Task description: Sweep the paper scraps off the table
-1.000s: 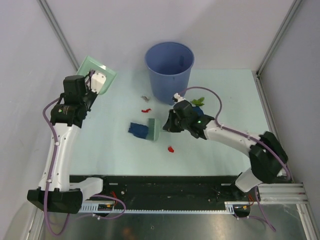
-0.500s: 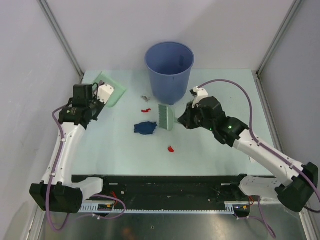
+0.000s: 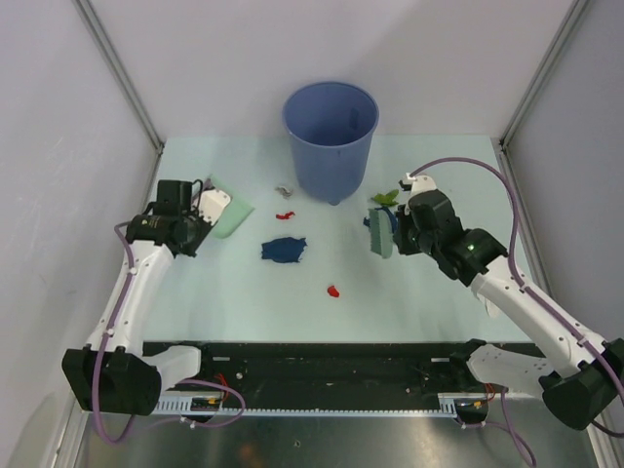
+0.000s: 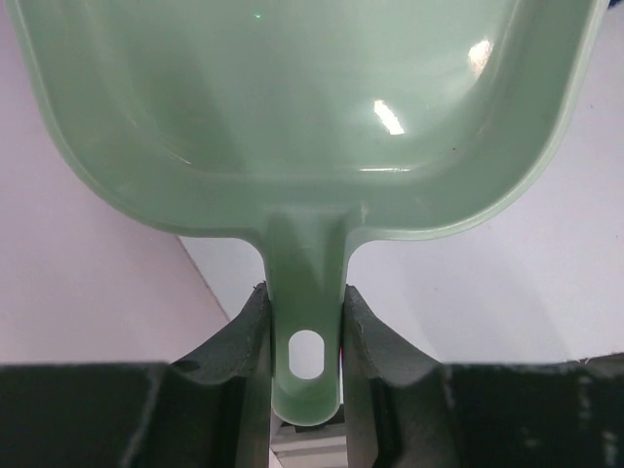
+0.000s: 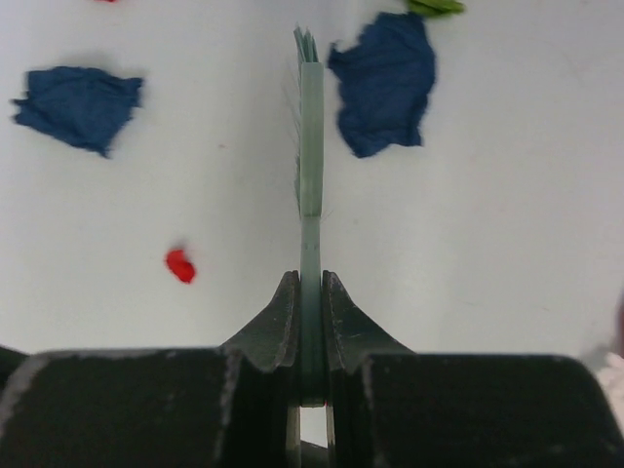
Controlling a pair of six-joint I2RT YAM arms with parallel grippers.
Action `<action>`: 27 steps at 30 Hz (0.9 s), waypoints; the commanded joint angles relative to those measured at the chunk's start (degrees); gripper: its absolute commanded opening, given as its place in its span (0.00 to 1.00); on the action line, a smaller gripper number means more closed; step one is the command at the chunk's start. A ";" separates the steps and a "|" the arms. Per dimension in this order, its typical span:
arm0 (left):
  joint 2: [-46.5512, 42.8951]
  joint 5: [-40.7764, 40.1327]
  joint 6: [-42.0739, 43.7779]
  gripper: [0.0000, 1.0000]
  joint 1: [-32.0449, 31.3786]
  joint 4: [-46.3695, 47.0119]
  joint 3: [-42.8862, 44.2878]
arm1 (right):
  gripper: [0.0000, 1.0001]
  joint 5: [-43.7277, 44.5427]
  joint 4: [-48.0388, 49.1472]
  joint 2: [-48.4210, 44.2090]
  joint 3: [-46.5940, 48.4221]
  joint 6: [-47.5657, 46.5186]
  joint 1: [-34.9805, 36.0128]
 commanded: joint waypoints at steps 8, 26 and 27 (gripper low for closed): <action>-0.83 -0.09 2.10 0.00 -2.13 -8.21 -3.43 | 0.00 5.81 -5.57 2.23 0.95 -3.62 -2.28; 1.10 8.70 -1.58 0.00 -30.86 -15.87 -12.92 | 0.00 -2.80 -13.05 5.91 3.32 -1.60 -4.13; 3.02 9.14 -1.76 0.00 -31.49 -15.87 -12.66 | 0.00 -3.15 -12.78 6.44 3.67 -1.51 -4.13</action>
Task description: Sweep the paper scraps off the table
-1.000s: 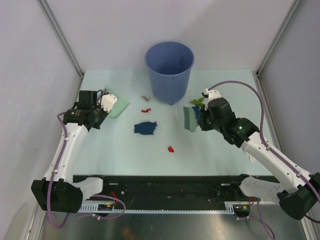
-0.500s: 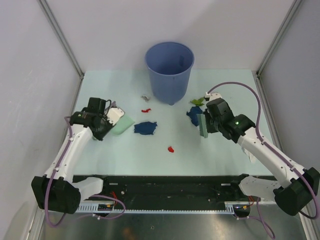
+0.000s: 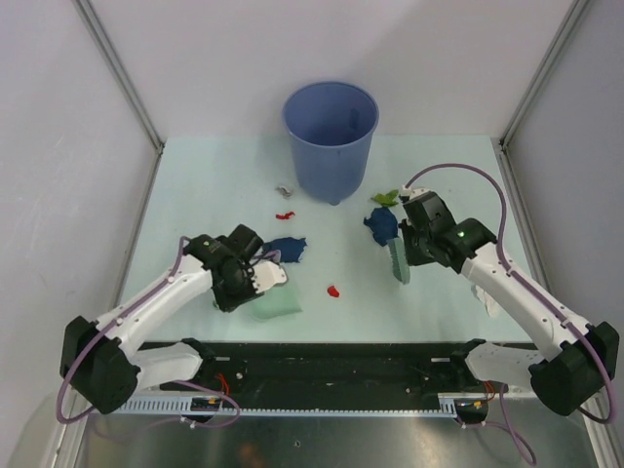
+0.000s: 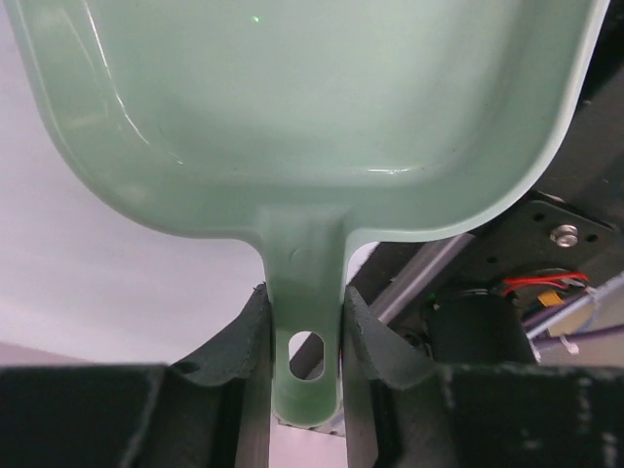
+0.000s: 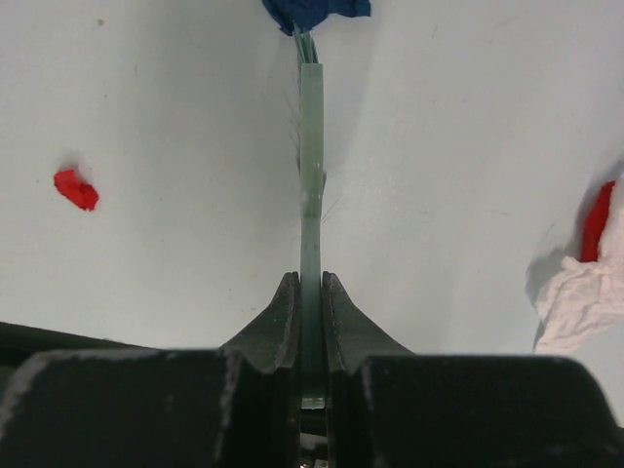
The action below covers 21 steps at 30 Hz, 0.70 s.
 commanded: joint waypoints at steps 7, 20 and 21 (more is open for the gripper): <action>8.25 2.67 -3.37 0.00 -4.82 1.03 -0.39 | 0.00 -7.07 2.13 3.57 4.71 4.04 1.36; 18.98 3.81 -4.43 0.00 -6.04 7.36 0.75 | 0.00 -19.79 9.06 13.50 5.68 13.62 12.44; 19.34 3.72 -4.25 0.00 -6.22 7.71 0.66 | 0.00 -21.03 11.17 13.94 5.68 14.51 13.05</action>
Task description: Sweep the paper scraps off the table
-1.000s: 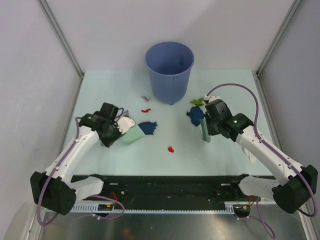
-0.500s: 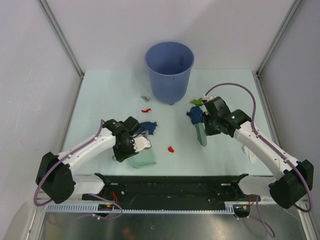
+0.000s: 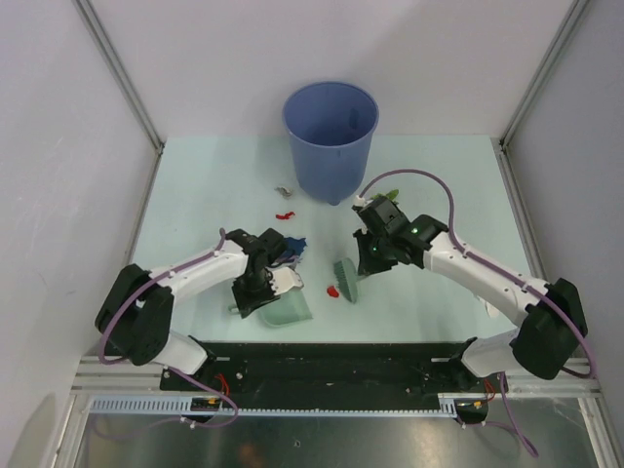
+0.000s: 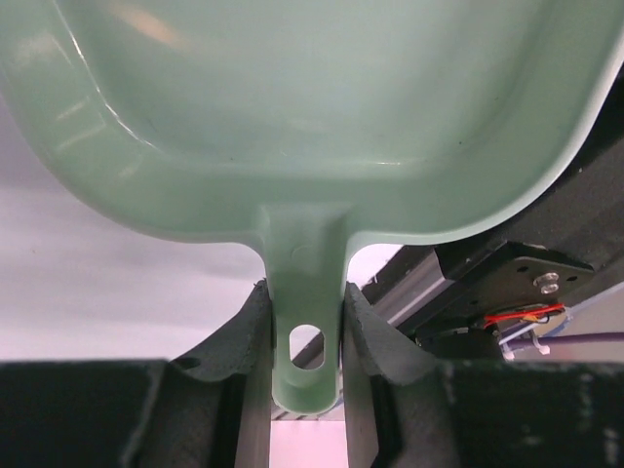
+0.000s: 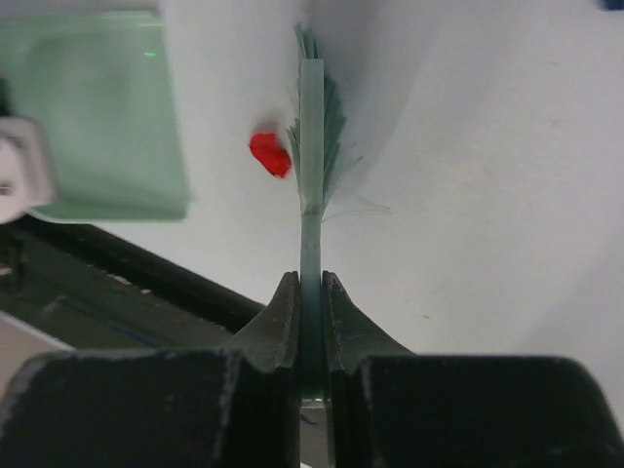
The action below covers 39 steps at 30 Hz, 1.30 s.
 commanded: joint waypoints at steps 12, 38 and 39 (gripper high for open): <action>0.04 6.65 2.12 0.00 -1.02 4.69 -0.38 | 0.00 -9.47 16.39 -4.84 1.86 9.32 2.07; -14.57 0.33 15.48 0.00 30.70 3.19 -5.75 | 0.00 28.76 18.26 21.39 29.42 -26.99 6.63; -13.42 -0.98 16.01 0.00 31.32 3.28 -5.13 | 0.00 30.08 11.96 26.11 32.50 -26.64 7.85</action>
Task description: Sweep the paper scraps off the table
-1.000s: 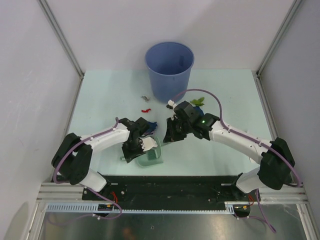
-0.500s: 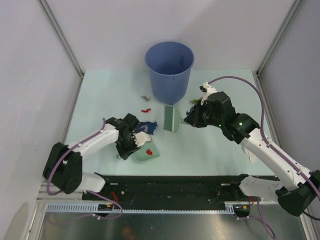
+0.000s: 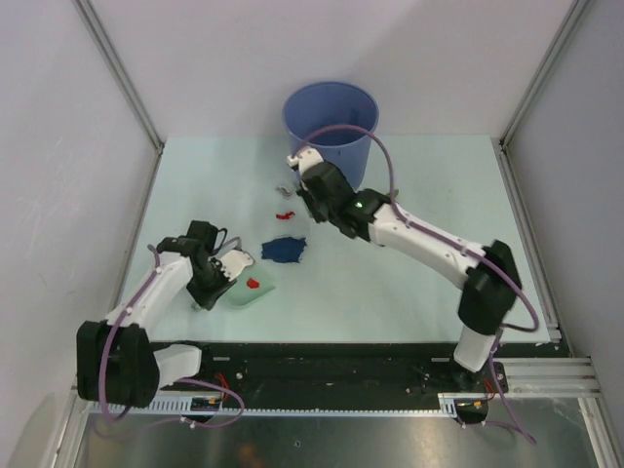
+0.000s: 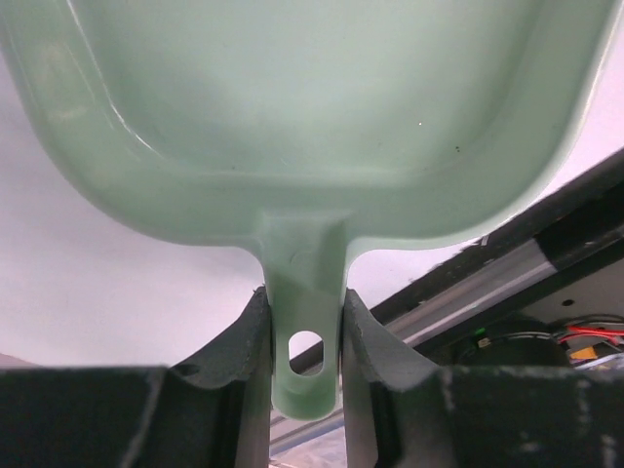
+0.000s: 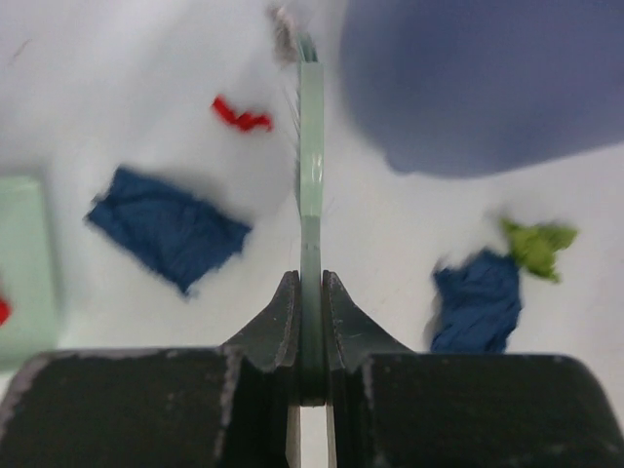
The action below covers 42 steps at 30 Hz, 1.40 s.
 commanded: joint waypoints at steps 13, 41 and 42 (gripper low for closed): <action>18.09 -2.72 7.79 0.00 3.68 1.65 10.96 | 0.00 -12.27 -23.75 20.98 26.19 8.16 4.67; 18.97 8.45 4.80 0.00 -1.50 2.18 15.35 | 0.00 9.88 -24.10 -15.49 1.97 5.01 -12.18; 19.24 8.36 4.71 0.00 -2.12 2.09 15.44 | 0.00 11.12 -23.66 -15.50 0.81 3.70 -14.82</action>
